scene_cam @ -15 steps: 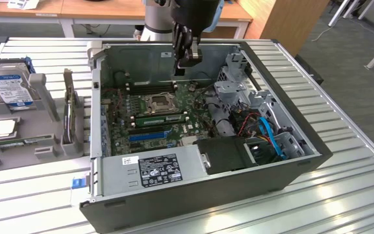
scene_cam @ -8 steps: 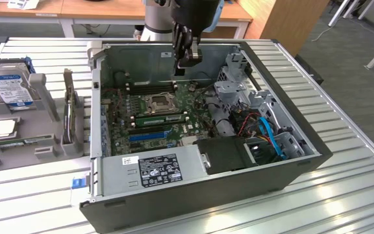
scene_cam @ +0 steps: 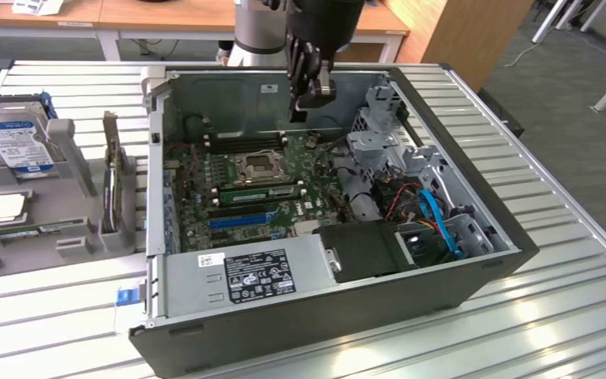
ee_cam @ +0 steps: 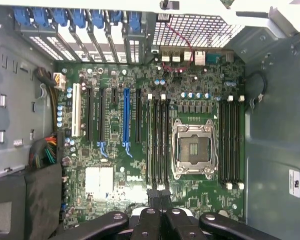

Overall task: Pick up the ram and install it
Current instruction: 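Press down the ram until it locks into place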

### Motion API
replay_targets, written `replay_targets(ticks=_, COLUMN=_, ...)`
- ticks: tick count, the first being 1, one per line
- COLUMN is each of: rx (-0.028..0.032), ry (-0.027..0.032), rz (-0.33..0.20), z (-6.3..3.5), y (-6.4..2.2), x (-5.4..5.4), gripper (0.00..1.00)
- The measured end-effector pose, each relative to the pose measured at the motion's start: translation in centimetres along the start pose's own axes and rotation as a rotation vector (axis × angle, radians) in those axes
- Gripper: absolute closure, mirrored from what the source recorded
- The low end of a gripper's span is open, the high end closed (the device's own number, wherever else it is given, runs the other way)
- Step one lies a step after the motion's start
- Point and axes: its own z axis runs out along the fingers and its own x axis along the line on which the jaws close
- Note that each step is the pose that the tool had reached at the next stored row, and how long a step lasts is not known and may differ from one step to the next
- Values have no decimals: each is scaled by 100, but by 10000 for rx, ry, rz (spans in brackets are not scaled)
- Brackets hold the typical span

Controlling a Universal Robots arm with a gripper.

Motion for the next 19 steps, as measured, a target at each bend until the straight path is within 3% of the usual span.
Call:
replay_targets(ticks=10, rx=1, ry=0, rz=1, z=-5, y=-122, x=-1, gripper=90)
replay_targets(ticks=19, rx=0, ry=0, rz=-10, z=-7, y=-147, x=-1, gripper=90)
